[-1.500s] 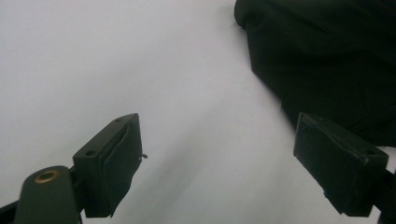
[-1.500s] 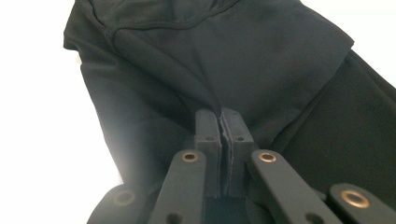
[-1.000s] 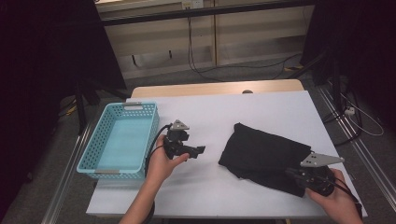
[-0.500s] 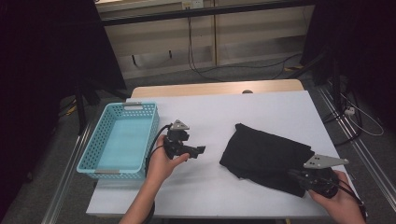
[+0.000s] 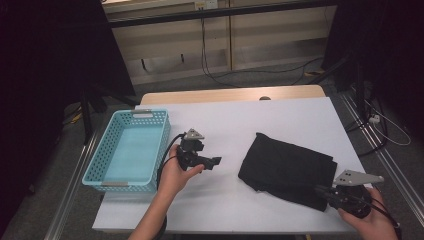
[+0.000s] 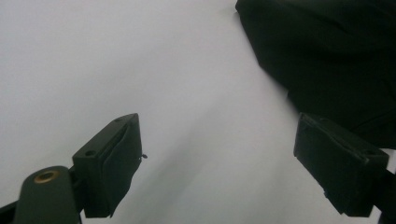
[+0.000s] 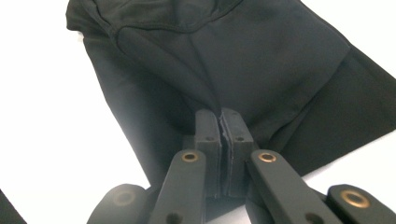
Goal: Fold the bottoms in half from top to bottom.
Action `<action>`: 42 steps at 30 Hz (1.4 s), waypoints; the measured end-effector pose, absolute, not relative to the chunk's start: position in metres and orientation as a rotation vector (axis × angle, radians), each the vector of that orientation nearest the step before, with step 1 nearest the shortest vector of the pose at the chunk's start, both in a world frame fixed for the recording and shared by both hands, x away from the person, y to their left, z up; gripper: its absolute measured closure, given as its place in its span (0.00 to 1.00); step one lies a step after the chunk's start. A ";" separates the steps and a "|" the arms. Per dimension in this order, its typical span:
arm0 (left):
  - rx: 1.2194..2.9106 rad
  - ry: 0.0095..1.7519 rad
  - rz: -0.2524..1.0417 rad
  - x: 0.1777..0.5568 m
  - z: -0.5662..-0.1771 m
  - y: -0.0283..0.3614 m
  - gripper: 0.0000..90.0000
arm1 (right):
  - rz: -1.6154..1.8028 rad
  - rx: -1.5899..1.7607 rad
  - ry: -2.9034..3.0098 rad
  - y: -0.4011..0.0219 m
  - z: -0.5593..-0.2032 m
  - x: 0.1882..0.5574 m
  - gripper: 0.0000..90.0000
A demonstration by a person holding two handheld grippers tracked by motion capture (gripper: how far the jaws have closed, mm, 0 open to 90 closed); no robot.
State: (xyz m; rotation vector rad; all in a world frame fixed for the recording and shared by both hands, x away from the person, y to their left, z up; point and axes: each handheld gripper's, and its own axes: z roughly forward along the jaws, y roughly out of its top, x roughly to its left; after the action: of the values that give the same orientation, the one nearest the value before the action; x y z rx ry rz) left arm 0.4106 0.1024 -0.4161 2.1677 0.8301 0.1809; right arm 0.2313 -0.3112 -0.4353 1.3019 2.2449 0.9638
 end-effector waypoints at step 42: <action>2.156 0.824 0.140 0.407 -0.420 0.093 0.17 | 1.013 1.329 2.147 -0.320 -0.421 0.225 0.59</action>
State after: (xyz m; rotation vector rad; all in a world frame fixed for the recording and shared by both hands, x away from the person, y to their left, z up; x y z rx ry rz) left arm 0.4070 0.0927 -0.4197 2.1560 0.8235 0.1398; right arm 0.2254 -0.3200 -0.4206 1.3291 2.1474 1.0126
